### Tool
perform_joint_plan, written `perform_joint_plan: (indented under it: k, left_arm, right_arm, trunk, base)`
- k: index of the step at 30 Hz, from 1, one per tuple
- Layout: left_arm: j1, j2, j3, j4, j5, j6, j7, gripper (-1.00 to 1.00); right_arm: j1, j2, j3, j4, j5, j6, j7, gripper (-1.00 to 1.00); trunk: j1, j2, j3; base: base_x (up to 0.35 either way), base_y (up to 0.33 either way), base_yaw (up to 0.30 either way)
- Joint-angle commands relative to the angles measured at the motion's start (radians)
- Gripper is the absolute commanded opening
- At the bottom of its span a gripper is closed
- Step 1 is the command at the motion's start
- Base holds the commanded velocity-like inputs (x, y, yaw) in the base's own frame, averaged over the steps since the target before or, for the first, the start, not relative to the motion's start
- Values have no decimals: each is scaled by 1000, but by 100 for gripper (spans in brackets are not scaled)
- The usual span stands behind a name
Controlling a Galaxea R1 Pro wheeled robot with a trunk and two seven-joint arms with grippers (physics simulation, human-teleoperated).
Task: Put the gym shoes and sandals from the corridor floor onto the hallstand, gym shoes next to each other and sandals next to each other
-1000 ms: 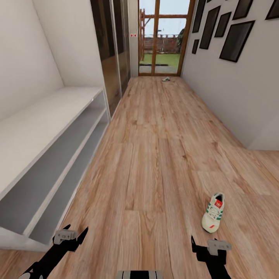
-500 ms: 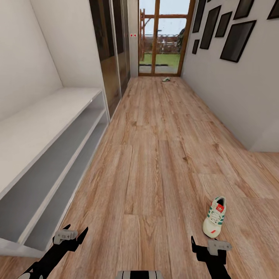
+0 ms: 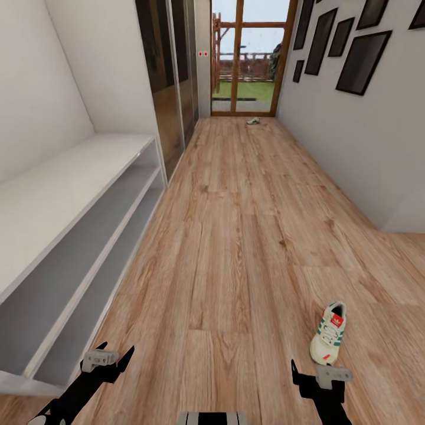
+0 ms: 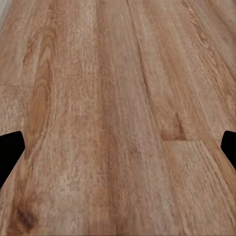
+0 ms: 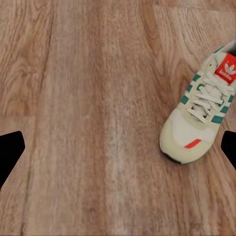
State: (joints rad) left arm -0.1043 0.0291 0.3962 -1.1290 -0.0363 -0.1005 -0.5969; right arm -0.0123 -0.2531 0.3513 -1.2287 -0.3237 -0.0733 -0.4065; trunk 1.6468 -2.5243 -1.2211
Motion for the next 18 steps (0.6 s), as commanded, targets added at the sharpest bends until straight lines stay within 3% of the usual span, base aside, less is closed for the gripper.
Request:
perform_joint_plan:
  k: [1,18]
  left_arm:
    - [0,0,0,0,0,0,0,100]
    - [0,0,0,0,0,1,0,100]
  right_arm:
    - [0,0,0,0,0,0,0,100]
    - [0,0,0,-1,0,0,0,100]
  trunk:
    - [0,0,0]
    - [0,0,0]
  base:
    - [203,0,0]
    - [296,0,0]
